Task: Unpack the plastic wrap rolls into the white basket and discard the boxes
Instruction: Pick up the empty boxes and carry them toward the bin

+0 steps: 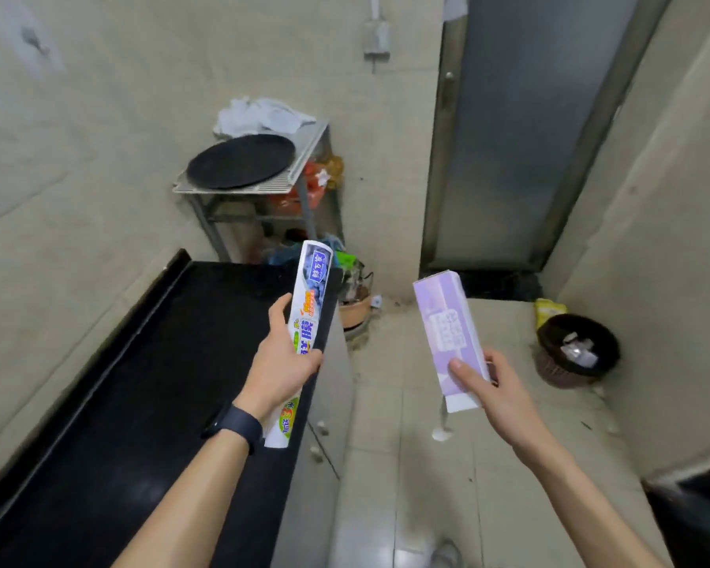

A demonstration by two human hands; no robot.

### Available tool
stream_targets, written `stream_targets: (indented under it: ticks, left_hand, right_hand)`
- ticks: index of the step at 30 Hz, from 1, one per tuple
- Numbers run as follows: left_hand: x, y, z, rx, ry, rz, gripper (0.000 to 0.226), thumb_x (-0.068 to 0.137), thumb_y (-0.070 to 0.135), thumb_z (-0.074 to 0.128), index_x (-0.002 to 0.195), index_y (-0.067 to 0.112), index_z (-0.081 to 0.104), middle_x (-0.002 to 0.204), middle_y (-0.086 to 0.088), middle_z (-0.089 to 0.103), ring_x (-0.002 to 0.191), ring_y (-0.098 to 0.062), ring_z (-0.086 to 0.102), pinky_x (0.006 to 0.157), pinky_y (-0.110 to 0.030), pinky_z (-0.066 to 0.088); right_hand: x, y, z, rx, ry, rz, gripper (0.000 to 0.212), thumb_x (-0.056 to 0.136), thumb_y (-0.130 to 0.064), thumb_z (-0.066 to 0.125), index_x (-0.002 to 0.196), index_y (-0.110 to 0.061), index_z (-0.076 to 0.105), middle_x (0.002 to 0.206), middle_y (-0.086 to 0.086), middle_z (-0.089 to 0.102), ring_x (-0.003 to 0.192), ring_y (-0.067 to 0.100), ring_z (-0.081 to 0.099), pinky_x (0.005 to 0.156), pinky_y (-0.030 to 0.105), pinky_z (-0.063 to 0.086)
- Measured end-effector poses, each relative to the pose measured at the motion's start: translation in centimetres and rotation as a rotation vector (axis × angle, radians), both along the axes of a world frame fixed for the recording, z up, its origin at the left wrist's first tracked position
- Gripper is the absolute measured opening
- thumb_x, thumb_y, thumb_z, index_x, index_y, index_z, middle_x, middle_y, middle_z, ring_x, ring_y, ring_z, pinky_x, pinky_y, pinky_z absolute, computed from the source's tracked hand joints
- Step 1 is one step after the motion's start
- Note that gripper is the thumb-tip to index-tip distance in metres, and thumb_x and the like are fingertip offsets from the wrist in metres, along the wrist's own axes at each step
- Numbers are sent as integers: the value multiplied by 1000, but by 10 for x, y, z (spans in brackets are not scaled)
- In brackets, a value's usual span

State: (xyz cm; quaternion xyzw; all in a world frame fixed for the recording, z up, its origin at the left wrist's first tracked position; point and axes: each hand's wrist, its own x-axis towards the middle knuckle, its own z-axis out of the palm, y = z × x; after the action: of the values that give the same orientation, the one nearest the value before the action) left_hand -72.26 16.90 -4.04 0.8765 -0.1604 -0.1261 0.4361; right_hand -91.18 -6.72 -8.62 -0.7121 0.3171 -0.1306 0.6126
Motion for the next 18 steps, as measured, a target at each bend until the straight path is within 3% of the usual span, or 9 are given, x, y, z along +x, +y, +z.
stream_targets:
  ticks: [5, 10, 12, 18]
  left_hand:
    - [31, -137, -1, 27, -28, -191, 82, 71, 12, 62, 136, 43, 23, 103, 1, 69, 77, -22, 69, 76, -38, 56]
    - [40, -259, -10, 4, -9, -327, 80, 75, 6, 63, 139, 35, 25, 104, 1, 68, 63, -7, 66, 60, -21, 51]
    - [42, -300, -17, -16, 15, -401, 82, 74, 3, 63, 141, 32, 24, 107, 1, 65, 64, -10, 67, 56, -15, 49]
    - [68, -409, -48, -7, 126, -557, 83, 77, 2, 62, 143, 29, 20, 118, -3, 62, 65, -19, 68, 57, -19, 52]
  right_hand:
    - [-1, -91, 1, 34, -44, -76, 32, 91, -33, 71, 121, -35, 64, 106, -21, 74, 95, -2, 70, 76, 18, 51]
    - [-10, -174, -3, 30, -2, -146, 29, 92, -31, 70, 116, -44, 63, 103, -30, 72, 96, -6, 68, 84, 23, 51]
    - [-11, -203, -3, 36, -7, -195, 32, 92, -28, 70, 120, -41, 62, 106, -27, 73, 98, -4, 69, 86, 25, 52]
    - [-2, -279, -20, 26, 14, -363, 43, 92, -33, 70, 133, -36, 59, 118, -18, 72, 106, 3, 68, 94, 32, 53]
